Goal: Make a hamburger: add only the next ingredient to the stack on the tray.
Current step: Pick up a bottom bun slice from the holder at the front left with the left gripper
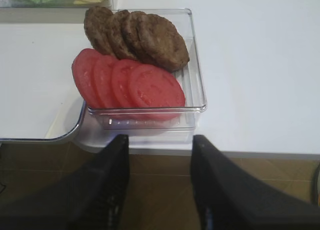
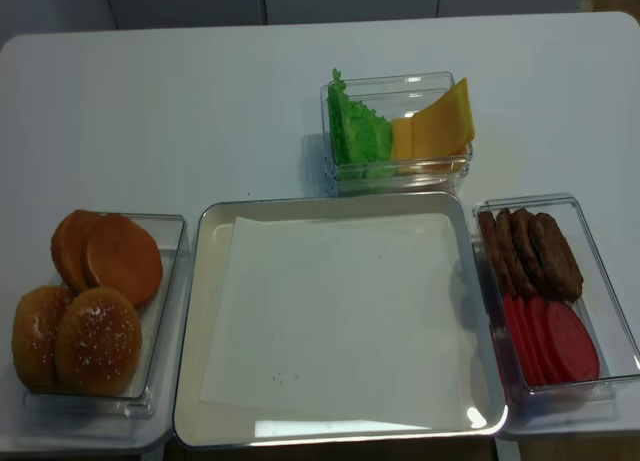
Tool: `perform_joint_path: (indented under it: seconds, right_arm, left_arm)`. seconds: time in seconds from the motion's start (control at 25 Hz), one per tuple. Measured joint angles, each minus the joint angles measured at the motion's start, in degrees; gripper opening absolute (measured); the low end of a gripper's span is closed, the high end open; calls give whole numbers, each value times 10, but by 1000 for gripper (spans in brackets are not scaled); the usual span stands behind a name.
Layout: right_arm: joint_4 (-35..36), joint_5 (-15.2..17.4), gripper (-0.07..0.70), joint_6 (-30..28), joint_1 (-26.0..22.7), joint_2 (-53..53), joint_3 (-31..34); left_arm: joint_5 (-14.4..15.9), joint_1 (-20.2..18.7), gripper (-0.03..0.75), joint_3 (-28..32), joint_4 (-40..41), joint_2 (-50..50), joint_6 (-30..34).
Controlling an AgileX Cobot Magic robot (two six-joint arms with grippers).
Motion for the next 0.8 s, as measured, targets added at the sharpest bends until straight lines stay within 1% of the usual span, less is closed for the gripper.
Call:
perform_joint_path:
  seconds: [0.04, 0.12, 0.2, 0.28, 0.48, 0.56, 0.64, 0.68, 0.72, 0.8]
  right_arm:
    - [0, 0, 323, 0, 0, 0, 0]
    - [0, 0, 323, 0, 0, 0, 0]
    - [0, 0, 323, 0, 0, 0, 0]
    - [0, 0, 323, 0, 0, 0, 0]
    - [0, 0, 323, 0, 0, 0, 0]
    - [0, 0, 323, 0, 0, 0, 0]
    - [0, 0, 323, 0, 0, 0, 0]
    - [0, 0, 323, 0, 0, 0, 0]
    - [0, 0, 323, 0, 0, 0, 0]
    - [0, 0, 323, 0, 0, 0, 0]
  left_arm:
    - [-17, 0, 396, -4, -2, 0, -4]
    - [-38, 0, 396, -12, -4, 0, -9]
    - [-41, 0, 396, -20, -2, 2, -14]
    - [-38, 0, 396, -27, 0, 28, -14]
    - [-48, 0, 393, -37, 1, 137, -14]
    - [-53, 0, 388, -37, 1, 196, -27]
    - [-70, 0, 386, -37, 1, 249, -39]
    - [-91, 0, 385, -43, 2, 302, -51]
    - [-91, 0, 385, -43, 2, 302, -51]
    - [-105, 0, 385, -57, 4, 352, -56]
